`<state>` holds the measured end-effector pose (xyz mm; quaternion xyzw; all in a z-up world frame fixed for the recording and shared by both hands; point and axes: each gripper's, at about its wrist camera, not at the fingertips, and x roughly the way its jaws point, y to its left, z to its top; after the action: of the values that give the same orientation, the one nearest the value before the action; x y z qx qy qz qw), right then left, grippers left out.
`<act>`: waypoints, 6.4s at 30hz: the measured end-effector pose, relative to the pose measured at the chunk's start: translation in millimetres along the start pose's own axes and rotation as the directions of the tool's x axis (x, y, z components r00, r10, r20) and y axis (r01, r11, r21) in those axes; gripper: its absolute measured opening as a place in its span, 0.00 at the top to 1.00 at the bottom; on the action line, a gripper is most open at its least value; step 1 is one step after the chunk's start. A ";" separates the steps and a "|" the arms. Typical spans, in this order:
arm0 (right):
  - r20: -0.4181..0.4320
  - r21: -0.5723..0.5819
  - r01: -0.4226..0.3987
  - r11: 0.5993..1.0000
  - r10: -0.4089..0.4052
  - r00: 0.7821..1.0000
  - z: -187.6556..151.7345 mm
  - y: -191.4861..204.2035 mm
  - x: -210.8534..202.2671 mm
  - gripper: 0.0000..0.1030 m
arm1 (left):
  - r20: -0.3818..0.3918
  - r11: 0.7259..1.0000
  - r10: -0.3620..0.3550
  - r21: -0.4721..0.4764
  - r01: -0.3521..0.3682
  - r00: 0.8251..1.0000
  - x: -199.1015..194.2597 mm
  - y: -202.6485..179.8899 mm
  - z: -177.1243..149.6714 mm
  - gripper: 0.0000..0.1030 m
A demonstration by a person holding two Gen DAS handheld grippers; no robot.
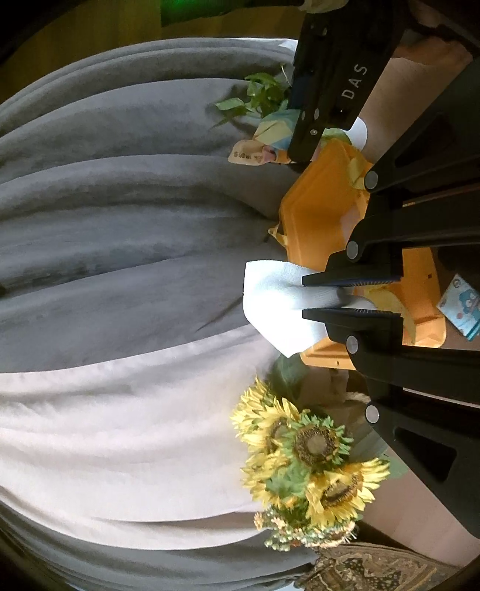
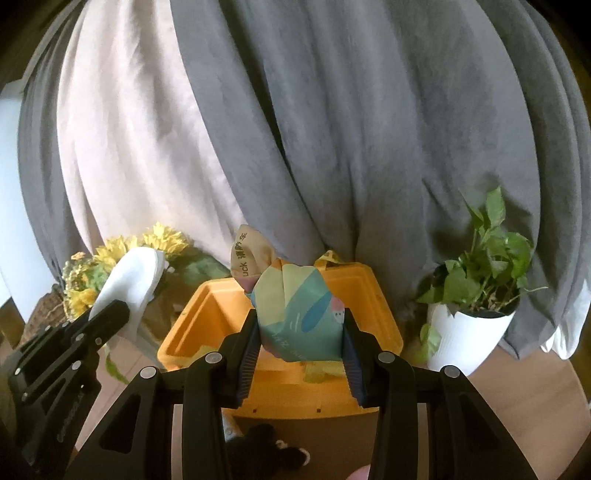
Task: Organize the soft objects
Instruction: 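Open both tools to drop the tissue and cloth into the crate, then move both tools back toward the remaining soft toys, then grasp the lavender sock with the left tool while the right tool grasps the green frog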
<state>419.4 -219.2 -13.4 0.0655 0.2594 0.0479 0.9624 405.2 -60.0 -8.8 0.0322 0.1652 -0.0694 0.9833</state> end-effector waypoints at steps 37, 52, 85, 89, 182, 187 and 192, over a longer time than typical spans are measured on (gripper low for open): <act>-0.282 -0.020 0.051 0.999 -0.054 0.958 -2.0 -23.6 148.7 0.39 | -0.302 0.999 0.015 0.035 -0.005 0.953 144.2 -8.2 -23.1 0.55; -0.187 -0.027 0.085 0.996 -0.089 0.978 10.3 -24.8 94.3 0.34 | -0.219 0.999 0.015 -0.025 -0.021 0.976 89.8 0.3 -3.8 0.41; -0.092 -0.011 0.023 1.000 -0.024 0.995 -28.0 -8.2 -64.2 0.34 | -0.122 0.999 0.054 0.004 -0.054 0.991 -86.6 -21.8 -21.6 0.37; -0.088 -0.018 0.029 0.999 -0.031 0.996 -37.7 -5.8 -77.7 0.34 | -0.120 0.998 0.056 0.015 -0.055 0.991 -100.9 -24.2 -30.6 0.37; -0.510 0.132 0.102 0.986 -0.021 0.860 -232.3 21.2 -30.2 0.36 | -0.492 0.852 -0.270 0.278 0.443 0.828 -52.1 -47.7 -229.2 0.69; -0.504 0.140 0.106 0.985 -0.021 0.863 -234.3 21.2 -33.1 0.36 | -0.478 0.874 -0.269 0.243 0.420 0.836 -53.7 -44.0 -226.5 0.76; -0.494 0.158 0.124 0.980 -0.031 0.869 -231.9 17.2 -39.6 0.36 | -0.472 0.901 -0.273 0.180 0.395 0.839 -59.1 -36.9 -220.3 0.77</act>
<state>267.1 -183.7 -190.0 0.1294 0.4997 0.0000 0.8565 273.9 -70.0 -198.7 0.1511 0.3725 -0.2540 0.8797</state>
